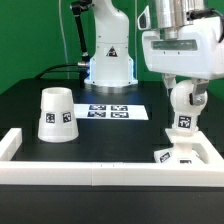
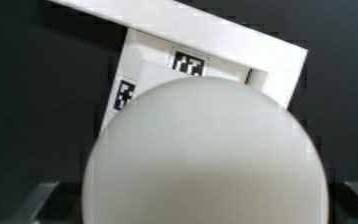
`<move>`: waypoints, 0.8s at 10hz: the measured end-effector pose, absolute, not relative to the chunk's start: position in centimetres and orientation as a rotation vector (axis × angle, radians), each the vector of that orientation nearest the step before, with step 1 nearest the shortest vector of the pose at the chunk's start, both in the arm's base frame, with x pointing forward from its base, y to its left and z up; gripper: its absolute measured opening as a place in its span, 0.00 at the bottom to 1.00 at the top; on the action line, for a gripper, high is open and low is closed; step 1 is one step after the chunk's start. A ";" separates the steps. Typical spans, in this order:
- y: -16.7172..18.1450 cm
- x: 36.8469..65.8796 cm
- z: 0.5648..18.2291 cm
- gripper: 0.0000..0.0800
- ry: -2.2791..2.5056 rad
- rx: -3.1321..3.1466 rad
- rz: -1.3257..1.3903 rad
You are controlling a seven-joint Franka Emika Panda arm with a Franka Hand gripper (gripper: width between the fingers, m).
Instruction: Assemble lamp
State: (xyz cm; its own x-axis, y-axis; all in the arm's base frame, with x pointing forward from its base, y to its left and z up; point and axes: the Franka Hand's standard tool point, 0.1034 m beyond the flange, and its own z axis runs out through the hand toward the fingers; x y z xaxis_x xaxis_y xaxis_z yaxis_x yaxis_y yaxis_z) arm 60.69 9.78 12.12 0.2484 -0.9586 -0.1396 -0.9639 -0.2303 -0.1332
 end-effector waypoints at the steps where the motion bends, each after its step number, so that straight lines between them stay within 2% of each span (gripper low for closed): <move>1: 9.9 60.7 12.1 0.72 1.853 -2.292 0.044; 3: 9.9 60.7 12.1 0.72 1.828 -2.312 0.041; 4: 9.9 60.7 12.1 0.84 1.773 -2.356 0.036; 5: 10.0 60.5 12.1 0.87 1.715 -2.404 0.041; 8: 10.1 60.5 12.0 0.87 1.169 -2.757 -0.015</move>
Offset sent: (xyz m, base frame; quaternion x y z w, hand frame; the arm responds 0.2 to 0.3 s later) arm 0.0000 0.0000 0.0000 0.0000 0.0000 -0.0650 0.9979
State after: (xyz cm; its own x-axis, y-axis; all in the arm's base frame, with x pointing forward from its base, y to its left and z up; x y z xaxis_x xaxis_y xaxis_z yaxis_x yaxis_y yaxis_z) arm 60.49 10.09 12.03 0.6970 -0.7155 -0.0480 -0.7141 -0.6863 -0.1383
